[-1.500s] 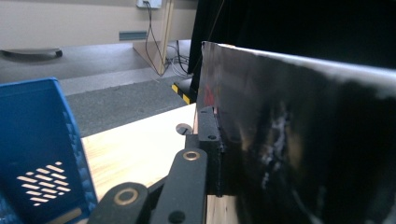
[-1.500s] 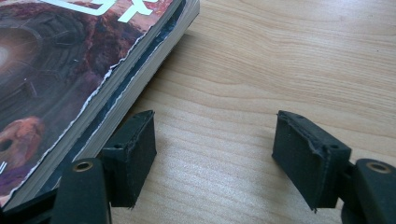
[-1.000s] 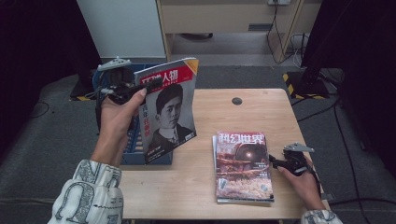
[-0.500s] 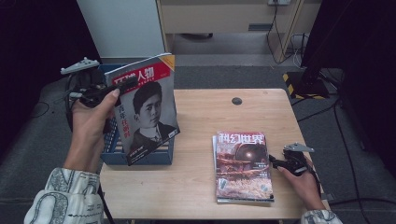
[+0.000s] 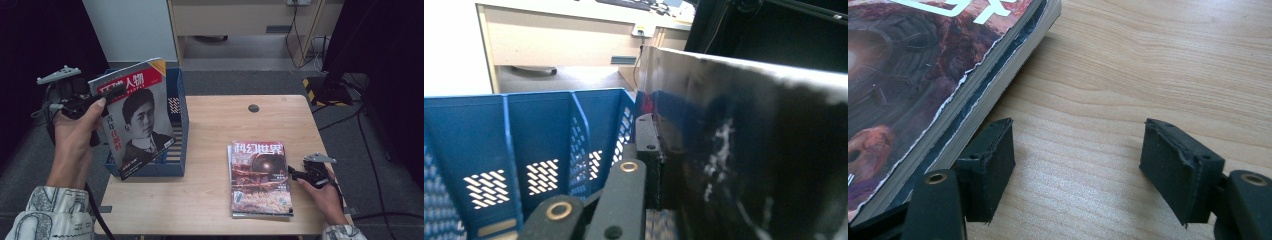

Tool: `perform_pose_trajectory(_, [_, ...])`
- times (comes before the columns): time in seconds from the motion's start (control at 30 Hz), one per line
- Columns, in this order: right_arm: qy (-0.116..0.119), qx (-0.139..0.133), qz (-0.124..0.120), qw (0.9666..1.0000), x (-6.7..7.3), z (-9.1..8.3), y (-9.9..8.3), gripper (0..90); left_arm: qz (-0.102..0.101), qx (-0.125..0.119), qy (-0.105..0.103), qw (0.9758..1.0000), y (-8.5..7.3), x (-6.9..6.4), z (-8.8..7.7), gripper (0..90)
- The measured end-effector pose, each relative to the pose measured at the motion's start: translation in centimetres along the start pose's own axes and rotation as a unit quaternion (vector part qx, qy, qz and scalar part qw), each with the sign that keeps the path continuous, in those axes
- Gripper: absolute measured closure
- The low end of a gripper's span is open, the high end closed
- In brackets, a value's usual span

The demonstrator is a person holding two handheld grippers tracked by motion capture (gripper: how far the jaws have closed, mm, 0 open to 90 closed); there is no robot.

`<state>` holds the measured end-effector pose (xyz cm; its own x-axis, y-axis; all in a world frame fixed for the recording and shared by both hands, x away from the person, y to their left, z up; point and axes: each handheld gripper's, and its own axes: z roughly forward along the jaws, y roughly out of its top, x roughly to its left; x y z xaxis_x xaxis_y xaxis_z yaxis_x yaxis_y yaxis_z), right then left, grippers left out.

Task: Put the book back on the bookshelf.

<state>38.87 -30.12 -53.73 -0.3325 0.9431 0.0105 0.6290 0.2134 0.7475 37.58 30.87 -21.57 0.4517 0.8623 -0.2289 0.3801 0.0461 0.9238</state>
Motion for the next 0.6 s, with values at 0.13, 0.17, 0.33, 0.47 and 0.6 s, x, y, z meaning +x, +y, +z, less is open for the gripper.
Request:
perform_pose_trajectory(0.13, [0.000, 0.000, 0.000, 1.0000, 0.0, 0.0, 0.0, 29.8, -0.002, -0.004, 0.001, 1.0000, 0.0, 0.5, -0.4, 86.3])
perform_pose_trajectory(0.17, [0.000, 0.000, 0.000, 1.0000, 0.0, 0.0, 0.0, 29.8, -0.002, -0.003, 0.001, 1.0000, 0.0, 0.6, -0.5, 86.3])
perform_pose_trajectory(0.33, [0.000, 0.000, 0.000, 1.0000, 0.0, 0.0, 0.0, 29.8, -0.006, -0.005, 0.008, 0.9999, -0.2, 1.5, -0.9, 86.3])
perform_pose_trajectory(0.47, [0.000, 0.000, 0.000, 1.0000, 0.0, 0.0, 0.0, 29.8, -0.007, -0.005, 0.014, 0.9999, -0.3, 1.9, -1.2, 86.3])
perform_pose_trajectory(0.6, [0.000, 0.000, 0.000, 1.0000, 0.0, 0.0, 0.0, 29.7, -0.010, -0.009, 0.019, 0.9997, -0.2, 2.4, -1.4, 86.3])
